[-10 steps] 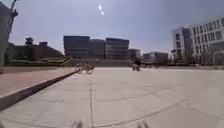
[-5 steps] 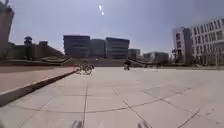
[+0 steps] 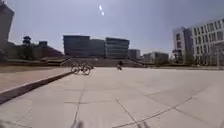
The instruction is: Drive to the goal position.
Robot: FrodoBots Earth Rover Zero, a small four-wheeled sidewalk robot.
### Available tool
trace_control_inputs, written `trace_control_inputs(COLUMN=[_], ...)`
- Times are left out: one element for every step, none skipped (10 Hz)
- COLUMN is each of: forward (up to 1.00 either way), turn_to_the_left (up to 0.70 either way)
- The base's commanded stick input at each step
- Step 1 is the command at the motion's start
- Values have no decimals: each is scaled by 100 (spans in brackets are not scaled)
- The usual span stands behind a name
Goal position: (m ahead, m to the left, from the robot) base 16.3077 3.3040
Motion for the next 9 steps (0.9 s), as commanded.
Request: trace_control_inputs(forward=[85, 85, 85, 85, 85, 85, 85, 85, 85], turn_to_the_left=[0, 0, 0, 0, 0, 0, 0, 12, 33])
